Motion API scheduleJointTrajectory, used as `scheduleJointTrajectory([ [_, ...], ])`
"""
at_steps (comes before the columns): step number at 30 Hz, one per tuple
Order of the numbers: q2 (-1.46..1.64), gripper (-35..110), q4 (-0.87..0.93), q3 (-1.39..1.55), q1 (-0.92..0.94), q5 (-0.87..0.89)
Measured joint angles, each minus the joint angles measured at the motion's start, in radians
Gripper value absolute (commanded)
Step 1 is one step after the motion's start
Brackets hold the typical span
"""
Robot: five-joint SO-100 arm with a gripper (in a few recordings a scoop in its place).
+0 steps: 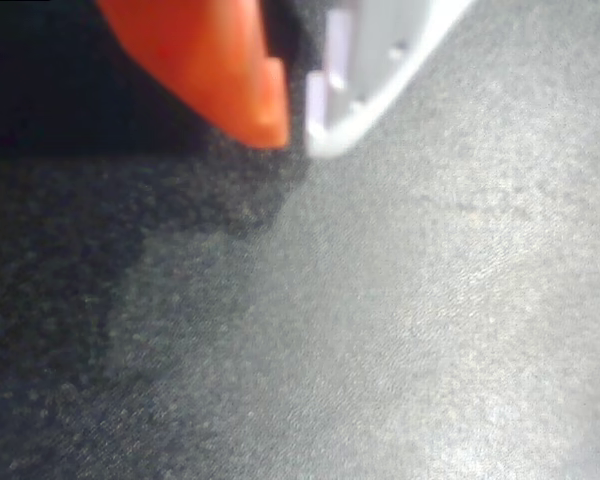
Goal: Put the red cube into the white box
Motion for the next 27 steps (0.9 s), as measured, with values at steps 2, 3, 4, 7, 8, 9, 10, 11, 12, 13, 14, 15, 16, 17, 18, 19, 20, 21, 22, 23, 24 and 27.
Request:
scheduleJointTrajectory([
  [2,0.000,0,0.000,0.000,0.000,0.000],
  [3,0.000,0,0.000,0.000,0.000,0.000],
  [4,0.000,0,0.000,0.000,0.000,0.000],
  [7,0.000,0,0.000,0.000,0.000,0.000],
  [8,0.000,0,0.000,0.000,0.002,0.000],
  [9,0.000,0,0.000,0.000,0.006,0.000],
  [10,0.000,0,0.000,0.000,0.011,0.000],
  [11,0.000,0,0.000,0.000,0.012,0.000],
  [12,0.000,0,0.000,0.000,0.014,0.000],
  [13,0.000,0,0.000,0.000,0.014,0.000],
  [14,0.000,0,0.000,0.000,0.011,0.000],
  [15,0.000,0,0.000,0.000,0.009,0.000],
  [16,0.000,0,0.000,0.000,0.009,0.000],
  [17,0.000,0,0.000,0.000,0.009,0.000],
  [18,0.000,0,0.000,0.000,0.009,0.000],
  [19,0.000,0,0.000,0.000,0.009,0.000],
  [20,0.000,0,0.000,0.000,0.009,0.000],
  [21,0.000,0,0.000,0.000,0.009,0.000],
  [22,0.000,0,0.000,0.000,0.009,0.000],
  [23,0.000,0,0.000,0.000,0.009,0.000],
  [24,0.000,0,0.000,0.000,0.009,0.000],
  [27,0.000,0,0.000,0.000,0.009,0.000],
])
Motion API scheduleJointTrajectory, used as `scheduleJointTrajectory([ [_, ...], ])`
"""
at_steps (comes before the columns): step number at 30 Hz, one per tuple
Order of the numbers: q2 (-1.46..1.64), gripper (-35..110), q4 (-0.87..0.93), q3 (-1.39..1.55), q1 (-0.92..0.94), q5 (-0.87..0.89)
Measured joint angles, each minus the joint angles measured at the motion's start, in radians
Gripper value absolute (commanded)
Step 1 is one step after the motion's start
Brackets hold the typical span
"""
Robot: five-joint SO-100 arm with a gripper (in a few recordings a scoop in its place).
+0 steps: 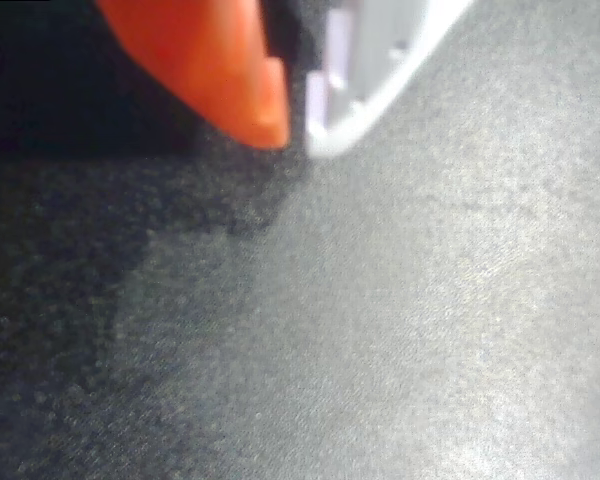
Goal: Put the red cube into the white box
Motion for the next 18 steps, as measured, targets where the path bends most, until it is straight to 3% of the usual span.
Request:
scheduleJointTrajectory([
  [11,0.000,0,-0.005,0.000,0.000,0.017],
  [18,-0.032,0,-0.130,-0.006,0.043,0.002],
])
